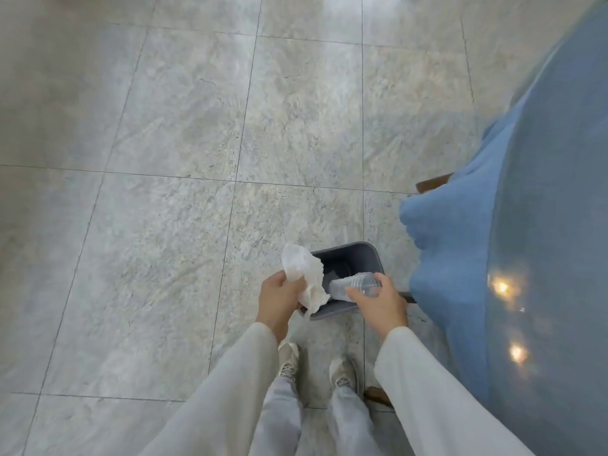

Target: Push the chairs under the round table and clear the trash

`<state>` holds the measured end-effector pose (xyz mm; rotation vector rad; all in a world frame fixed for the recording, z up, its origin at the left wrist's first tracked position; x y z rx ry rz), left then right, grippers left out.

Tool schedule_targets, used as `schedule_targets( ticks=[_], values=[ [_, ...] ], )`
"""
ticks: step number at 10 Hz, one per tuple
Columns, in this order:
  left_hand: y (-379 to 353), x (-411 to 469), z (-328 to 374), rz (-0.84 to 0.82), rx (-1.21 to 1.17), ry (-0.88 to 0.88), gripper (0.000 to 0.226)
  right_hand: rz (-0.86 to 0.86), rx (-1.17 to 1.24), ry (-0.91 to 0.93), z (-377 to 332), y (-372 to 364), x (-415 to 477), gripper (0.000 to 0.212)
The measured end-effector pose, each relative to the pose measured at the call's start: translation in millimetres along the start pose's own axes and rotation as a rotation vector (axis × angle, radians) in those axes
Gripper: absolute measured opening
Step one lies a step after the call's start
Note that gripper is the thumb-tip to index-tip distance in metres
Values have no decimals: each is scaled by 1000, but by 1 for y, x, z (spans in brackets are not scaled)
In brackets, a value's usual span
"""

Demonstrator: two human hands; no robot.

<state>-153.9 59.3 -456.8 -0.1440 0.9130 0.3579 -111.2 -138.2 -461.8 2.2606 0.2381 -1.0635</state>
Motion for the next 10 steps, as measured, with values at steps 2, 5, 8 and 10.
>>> schedule_targets(
  ticks=[2, 5, 8, 10],
  values=[
    [-51, 151, -82, 24, 471, -12, 26, -20, -145, -52, 60, -49, 152, 86],
    [-94, 306, -186, -9, 709, 70, 21, -22, -228, -191, 136, -113, 292, 82],
    [-82, 338, -198, -104, 873, 40, 35, -45, -392, -160, 139, -126, 318, 78],
    [-71, 285, -121, -154, 978, -125, 32, -5, -410, -44, 83, -89, 266, 60]
  ],
)
Point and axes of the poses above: each hand's wrist, its own x-axis towards the middle knuckle, its own y-axis out of the back of the hand, z = x × y, the point moved 2 cm from there along x, towards the middle knuckle, and after that the axes turned 4 degrees about -z, right-handed, at the moved point
